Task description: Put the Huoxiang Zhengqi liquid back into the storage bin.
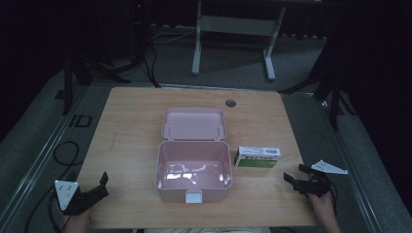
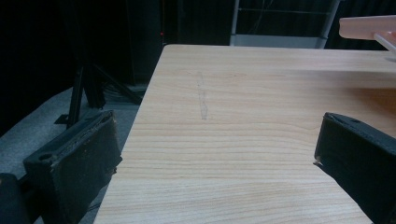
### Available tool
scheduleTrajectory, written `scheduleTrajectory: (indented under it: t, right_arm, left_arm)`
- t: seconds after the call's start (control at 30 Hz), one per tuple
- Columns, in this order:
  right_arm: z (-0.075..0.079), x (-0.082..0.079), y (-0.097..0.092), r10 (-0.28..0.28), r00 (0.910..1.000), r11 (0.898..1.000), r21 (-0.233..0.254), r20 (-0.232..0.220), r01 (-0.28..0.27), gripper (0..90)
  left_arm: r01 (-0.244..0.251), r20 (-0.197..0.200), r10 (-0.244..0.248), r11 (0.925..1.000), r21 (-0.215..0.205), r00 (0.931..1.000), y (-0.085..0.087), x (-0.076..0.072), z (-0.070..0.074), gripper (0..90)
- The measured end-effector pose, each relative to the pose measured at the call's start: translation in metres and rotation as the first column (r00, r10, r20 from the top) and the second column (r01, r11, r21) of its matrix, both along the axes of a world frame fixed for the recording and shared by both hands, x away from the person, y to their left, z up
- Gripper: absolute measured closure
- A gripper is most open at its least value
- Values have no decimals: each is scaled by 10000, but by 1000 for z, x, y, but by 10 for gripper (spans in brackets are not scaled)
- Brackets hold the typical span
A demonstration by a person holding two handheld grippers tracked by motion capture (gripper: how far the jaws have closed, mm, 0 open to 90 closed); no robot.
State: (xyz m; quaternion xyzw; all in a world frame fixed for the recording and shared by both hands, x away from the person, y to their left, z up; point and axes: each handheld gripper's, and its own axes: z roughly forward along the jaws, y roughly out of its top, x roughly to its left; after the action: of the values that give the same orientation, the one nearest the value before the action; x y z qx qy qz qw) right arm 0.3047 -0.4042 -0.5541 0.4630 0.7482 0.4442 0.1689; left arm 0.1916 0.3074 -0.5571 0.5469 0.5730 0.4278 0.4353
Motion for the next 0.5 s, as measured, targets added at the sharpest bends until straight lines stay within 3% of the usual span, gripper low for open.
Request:
scheduleTrajectory:
  t: [0.1, 0.3, 0.43, 0.5]
  right_arm:
    - [1, -1, 1, -253, 9991, 9997, 25, 334, 252, 98]
    - [1, 2, -1, -511, 9969, 9977, 471, 594, 483, 98]
    - [1, 0, -1, 369, 9975, 9975, 578, 609, -404, 98]
    - [1, 1, 1, 872, 9952, 9952, 397, 451, -890, 98]
  left_arm:
    - [7, -24, -7, 10000, -5, 10000, 0, 0, 0, 3]
    - [36, -41, -36, 10000, 0, 10000, -1, 1, 0, 3]
    - [22, -46, -22, 10000, -24, 10000, -1, 0, 0, 3]
    - [41, -51, -42, 10000, -23, 10000, 0, 1, 0, 3]
